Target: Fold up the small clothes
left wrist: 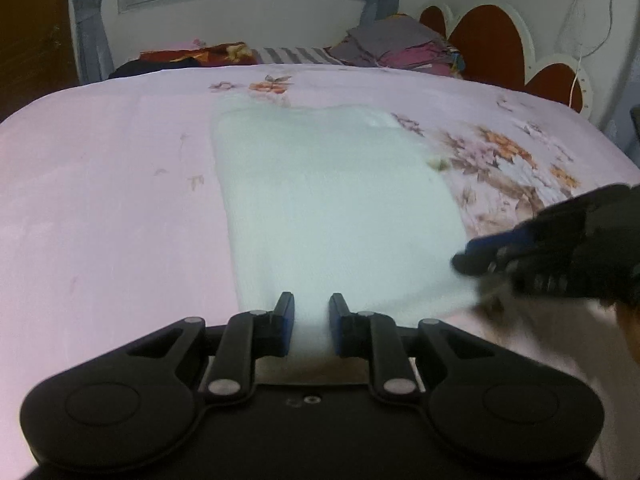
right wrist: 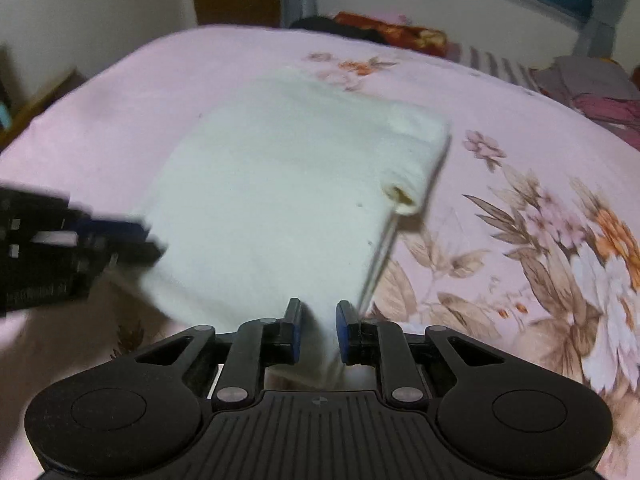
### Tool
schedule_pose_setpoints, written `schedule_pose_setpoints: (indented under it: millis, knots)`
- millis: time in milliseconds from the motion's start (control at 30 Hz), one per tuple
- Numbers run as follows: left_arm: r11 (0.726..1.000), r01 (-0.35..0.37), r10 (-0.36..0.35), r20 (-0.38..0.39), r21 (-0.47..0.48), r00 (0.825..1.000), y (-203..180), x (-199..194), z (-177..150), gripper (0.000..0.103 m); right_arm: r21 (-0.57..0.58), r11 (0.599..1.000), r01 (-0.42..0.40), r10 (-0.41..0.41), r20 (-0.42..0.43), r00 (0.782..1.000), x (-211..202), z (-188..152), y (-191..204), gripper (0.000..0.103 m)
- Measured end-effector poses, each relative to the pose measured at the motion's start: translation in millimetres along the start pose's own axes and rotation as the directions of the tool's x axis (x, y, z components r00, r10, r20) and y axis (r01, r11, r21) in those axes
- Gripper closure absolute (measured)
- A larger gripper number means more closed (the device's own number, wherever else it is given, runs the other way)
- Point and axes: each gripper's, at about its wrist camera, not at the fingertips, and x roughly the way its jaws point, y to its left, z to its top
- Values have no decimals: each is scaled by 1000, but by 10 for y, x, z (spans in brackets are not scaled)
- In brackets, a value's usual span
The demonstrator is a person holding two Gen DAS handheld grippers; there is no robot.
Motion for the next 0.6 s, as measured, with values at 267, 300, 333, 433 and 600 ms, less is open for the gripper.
schedule_pose_setpoints:
  millis: [267,300,333,433,600]
  knots:
    - [997,-22,30,113,-78,993,-320,-883,-242,86,107,992,-70,50,181,982,-1036,-315,-44,86]
    - [995,-26,39,131,-95,991,-374,-1012,-283,84,121,990,-77,52,196,979,-1181,-379,-34,86]
    - [994,-30,46,151,-109,987,-431,-1139,-331,80,129,989,-77,48,212,976,-1310,-430,-19,86]
    - [988,-32,61,190,-152,980,-603,-1494,-501,80,145,986,-83,45,246,968,-1665,-647,67,86]
    - [984,-56,90,201,-170,975,-801,-1893,-757,73,147,985,-86,46,256,966,-2032,-1020,233,86]
